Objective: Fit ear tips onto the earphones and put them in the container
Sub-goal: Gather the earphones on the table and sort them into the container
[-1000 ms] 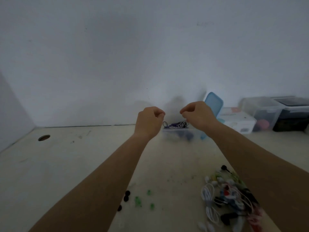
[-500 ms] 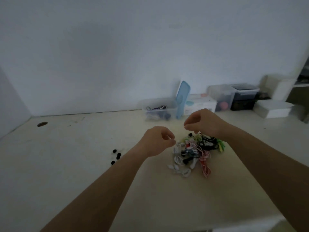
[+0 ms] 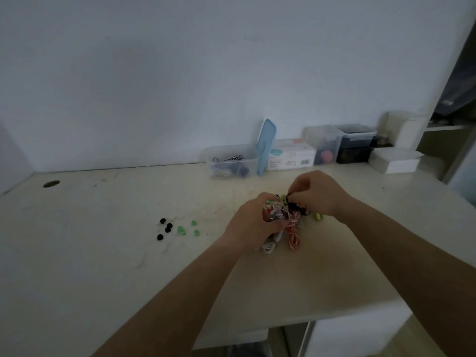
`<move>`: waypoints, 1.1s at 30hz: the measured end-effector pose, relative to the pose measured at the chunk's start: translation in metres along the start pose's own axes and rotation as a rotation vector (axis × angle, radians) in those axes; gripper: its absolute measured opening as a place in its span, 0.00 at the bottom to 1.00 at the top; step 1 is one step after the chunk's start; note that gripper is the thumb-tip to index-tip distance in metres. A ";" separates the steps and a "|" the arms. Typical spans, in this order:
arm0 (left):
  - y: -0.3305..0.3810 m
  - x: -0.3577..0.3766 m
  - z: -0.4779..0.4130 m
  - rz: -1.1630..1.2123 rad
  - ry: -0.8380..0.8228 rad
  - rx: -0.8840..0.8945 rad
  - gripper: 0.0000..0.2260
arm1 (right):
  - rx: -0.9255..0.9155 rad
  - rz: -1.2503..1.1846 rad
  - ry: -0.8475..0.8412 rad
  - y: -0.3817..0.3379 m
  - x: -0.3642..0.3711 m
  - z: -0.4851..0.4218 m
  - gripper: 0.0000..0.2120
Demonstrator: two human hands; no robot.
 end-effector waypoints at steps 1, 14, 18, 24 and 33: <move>0.000 0.001 -0.001 0.004 0.020 0.007 0.20 | 0.000 -0.062 0.033 -0.002 -0.002 -0.001 0.04; -0.015 -0.003 -0.010 0.028 0.217 -0.059 0.01 | 0.109 -0.481 0.228 -0.022 0.002 -0.024 0.04; -0.014 -0.006 -0.010 0.039 0.235 -0.040 0.02 | 0.114 -0.525 0.245 -0.029 0.007 -0.030 0.05; -0.022 -0.006 -0.009 -0.011 0.077 -0.117 0.05 | 0.073 -0.774 0.299 -0.040 0.007 -0.036 0.02; -0.026 -0.026 -0.013 0.027 0.148 -0.161 0.13 | 0.116 -0.957 0.176 -0.058 0.017 -0.040 0.02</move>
Point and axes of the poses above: each hand's wrist, its own z-axis away from the middle knuckle, its own x-axis out of the palm, y = z × x, the point moved 3 cm from there along -z, towards the middle knuckle, and after that the axes turned 5 degrees about x, right-handed, at the moved point
